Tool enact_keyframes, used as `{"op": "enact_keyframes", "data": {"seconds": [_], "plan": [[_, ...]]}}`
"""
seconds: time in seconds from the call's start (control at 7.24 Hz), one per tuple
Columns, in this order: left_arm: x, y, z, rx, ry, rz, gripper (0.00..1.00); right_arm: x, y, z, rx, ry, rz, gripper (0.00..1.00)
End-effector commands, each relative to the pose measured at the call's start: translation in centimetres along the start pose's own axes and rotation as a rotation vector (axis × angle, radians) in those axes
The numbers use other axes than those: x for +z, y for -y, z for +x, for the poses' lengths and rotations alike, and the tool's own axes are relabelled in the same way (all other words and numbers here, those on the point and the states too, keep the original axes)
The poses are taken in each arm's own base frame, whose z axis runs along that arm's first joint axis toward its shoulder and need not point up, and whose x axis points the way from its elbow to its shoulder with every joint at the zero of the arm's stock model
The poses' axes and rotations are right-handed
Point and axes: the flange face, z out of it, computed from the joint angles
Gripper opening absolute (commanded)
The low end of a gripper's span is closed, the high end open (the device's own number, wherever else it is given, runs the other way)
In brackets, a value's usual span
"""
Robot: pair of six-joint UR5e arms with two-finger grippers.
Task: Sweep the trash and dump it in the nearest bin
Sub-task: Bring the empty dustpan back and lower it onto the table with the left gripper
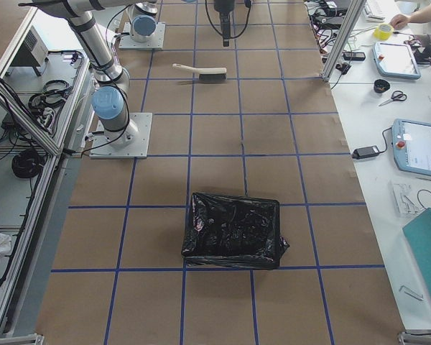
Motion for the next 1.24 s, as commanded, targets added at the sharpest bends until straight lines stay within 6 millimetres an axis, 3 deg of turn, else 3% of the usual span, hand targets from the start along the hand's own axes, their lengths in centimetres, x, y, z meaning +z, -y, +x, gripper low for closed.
{"op": "enact_keyframes", "data": {"seconds": [0.0, 0.28, 0.55, 0.69, 0.83, 0.97, 1.1], "plan": [[-0.5, 5.1, 8.0, -0.187, -0.019, -0.051, 0.00, 0.3, -0.1, 0.0, 0.006, 0.001, -0.029, 1.00], [-0.8, 9.0, 16.3, -0.259, -0.004, -0.119, 0.00, 0.3, -0.1, -0.2, 0.005, 0.018, -0.028, 1.00], [-2.0, 12.4, 26.9, -0.370, -0.066, -0.135, 0.00, 0.4, -0.1, -0.2, 0.005, 0.018, -0.026, 1.00], [-2.9, 13.1, 30.4, -0.391, -0.167, -0.145, 0.00, 0.3, -0.1, -0.2, 0.004, 0.018, -0.025, 1.00], [-2.5, 13.2, 32.6, -0.415, -0.291, -0.174, 0.00, 0.5, -0.1, -0.2, 0.005, 0.018, -0.028, 1.00], [0.6, 12.7, 34.8, -0.456, -0.370, -0.259, 0.00, 0.3, -0.2, -0.2, 0.003, 0.018, -0.023, 1.00], [2.2, 11.2, 36.3, -0.463, -0.406, -0.300, 0.00, 0.2, -0.2, -0.2, 0.001, 0.020, -0.020, 1.00]]}}
